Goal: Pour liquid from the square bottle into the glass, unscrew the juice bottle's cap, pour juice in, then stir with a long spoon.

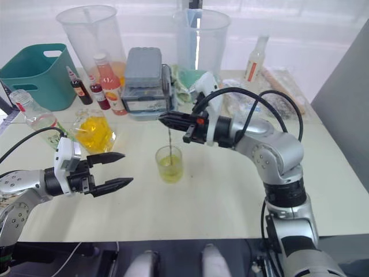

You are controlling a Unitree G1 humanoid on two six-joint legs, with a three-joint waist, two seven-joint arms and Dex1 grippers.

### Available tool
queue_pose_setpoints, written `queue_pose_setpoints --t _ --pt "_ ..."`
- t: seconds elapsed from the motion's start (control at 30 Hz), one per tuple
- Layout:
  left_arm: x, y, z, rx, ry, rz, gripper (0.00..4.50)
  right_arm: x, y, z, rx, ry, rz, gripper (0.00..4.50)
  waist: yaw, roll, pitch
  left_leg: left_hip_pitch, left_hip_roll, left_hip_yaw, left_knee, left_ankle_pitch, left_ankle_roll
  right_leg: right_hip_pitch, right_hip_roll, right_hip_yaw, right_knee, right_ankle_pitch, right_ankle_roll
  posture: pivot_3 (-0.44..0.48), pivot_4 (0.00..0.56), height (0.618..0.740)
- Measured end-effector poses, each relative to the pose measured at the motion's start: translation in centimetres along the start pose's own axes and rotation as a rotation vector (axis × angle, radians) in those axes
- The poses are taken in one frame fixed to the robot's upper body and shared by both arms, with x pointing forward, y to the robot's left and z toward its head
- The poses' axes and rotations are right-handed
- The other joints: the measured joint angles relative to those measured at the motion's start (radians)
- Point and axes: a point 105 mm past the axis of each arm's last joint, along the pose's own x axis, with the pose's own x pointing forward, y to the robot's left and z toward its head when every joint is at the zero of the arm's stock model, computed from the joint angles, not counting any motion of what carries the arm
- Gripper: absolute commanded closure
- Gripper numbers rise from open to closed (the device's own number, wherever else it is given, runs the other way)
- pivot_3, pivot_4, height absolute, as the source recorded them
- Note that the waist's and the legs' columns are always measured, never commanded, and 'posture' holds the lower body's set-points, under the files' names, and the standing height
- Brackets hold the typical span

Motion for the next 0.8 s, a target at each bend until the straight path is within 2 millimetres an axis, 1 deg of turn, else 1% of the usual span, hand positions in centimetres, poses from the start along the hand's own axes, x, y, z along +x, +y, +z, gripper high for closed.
queue_pose_setpoints --t 0.1,0.23,0.3,0.4,0.53,0.8 --pt "0.0 0.0 0.1 0.011 -0.006 -0.002 0.04 0.3 0.2 0.9 -0.021 -0.027 0.015 4.5 0.0 0.0 0.0 0.0 0.0 0.0 0.0 0.0 0.0 0.0 0.0 0.0 0.0 0.0 -0.001 0.0 0.15 0.739" --pt "0.1 -0.1 0.0 0.008 -0.003 -0.007 0.04 0.7 1.4 2.7 -0.03 -0.087 0.069 4.5 0.001 0.0 0.0 -0.001 0.0 0.0 0.0 0.0 0.0 0.0 0.0 0.0 0.0 0.001 -0.002 0.0 0.15 0.739" --pt "0.2 -0.1 -0.1 0.006 0.0 -0.01 0.04 0.7 1.7 3.3 -0.032 -0.1 0.084 4.5 0.001 0.0 0.0 -0.001 0.0 0.0 0.0 0.0 0.0 0.0 0.0 0.0 0.0 0.001 -0.002 0.0 0.15 0.739" --pt "0.2 0.0 -0.1 0.009 0.003 -0.006 0.04 0.7 1.8 3.1 -0.011 -0.082 0.087 4.5 0.002 0.0 0.0 0.0 0.0 0.0 0.0 0.0 0.0 0.0 0.0 0.0 0.0 0.001 -0.002 0.0 0.15 0.739" --pt "0.2 0.2 -0.2 0.018 0.005 -0.003 0.04 0.2 1.3 2.8 0.002 -0.042 0.052 4.5 0.002 0.0 0.0 0.0 0.0 0.0 0.0 0.0 0.0 0.0 0.0 0.0 0.0 0.001 -0.002 0.0 0.15 0.739" --pt "0.4 0.0 -0.3 0.033 0.005 -0.014 0.04 -0.5 0.5 2.8 0.011 -0.027 -0.001 4.5 0.002 0.0 0.0 0.0 0.0 0.0 0.0 0.0 0.0 0.0 0.0 0.0 0.0 0.001 -0.002 0.0 0.15 0.739"
